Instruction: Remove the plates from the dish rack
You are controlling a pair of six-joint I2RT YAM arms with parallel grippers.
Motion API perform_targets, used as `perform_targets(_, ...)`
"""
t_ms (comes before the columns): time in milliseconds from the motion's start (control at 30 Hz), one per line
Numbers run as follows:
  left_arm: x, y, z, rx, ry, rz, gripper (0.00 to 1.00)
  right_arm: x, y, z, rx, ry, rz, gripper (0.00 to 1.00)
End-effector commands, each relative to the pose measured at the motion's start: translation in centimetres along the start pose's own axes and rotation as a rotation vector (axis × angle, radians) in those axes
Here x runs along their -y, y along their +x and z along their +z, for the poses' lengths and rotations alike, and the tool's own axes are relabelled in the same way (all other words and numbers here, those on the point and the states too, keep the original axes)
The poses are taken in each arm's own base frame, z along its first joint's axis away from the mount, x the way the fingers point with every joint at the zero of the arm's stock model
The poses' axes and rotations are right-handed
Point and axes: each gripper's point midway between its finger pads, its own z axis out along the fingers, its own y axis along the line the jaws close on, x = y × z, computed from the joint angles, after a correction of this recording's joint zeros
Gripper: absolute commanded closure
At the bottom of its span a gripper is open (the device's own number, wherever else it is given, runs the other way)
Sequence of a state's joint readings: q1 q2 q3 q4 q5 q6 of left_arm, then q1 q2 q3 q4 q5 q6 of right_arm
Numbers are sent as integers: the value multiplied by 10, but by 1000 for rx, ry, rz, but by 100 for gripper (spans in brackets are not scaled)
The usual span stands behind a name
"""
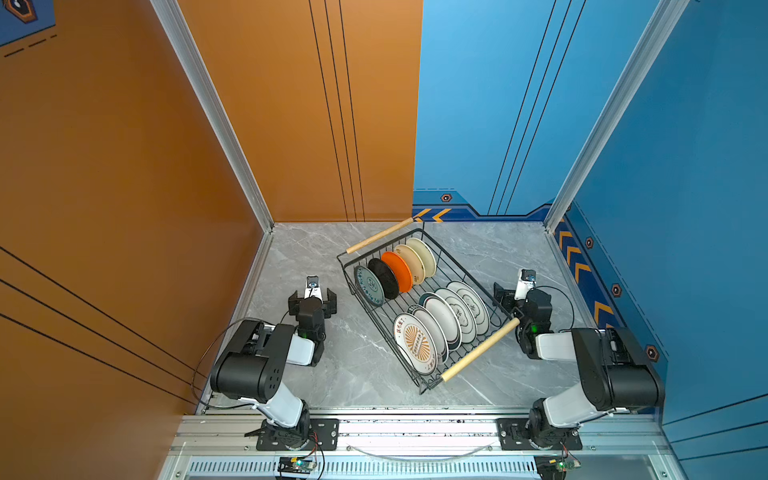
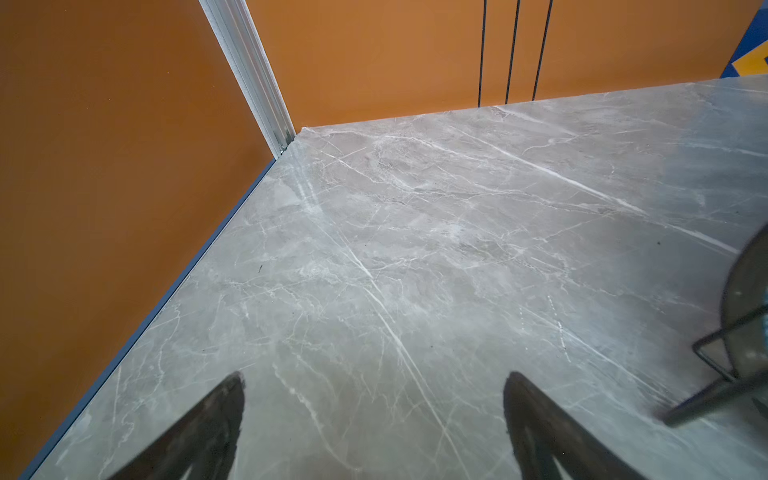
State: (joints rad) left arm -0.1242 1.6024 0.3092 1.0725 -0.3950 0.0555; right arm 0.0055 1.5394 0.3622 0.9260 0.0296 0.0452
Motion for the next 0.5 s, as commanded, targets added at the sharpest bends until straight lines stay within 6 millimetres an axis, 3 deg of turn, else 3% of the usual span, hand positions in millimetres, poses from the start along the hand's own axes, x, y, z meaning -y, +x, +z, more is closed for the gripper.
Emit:
perform_targets(0, -1, -13, 2, 28, 5, -25, 2, -1, 1, 2, -10, 4, 8, 0)
perform_targets(467, 0, -12, 4, 18, 12, -28, 2, 2, 2, 2, -13, 12, 16, 0)
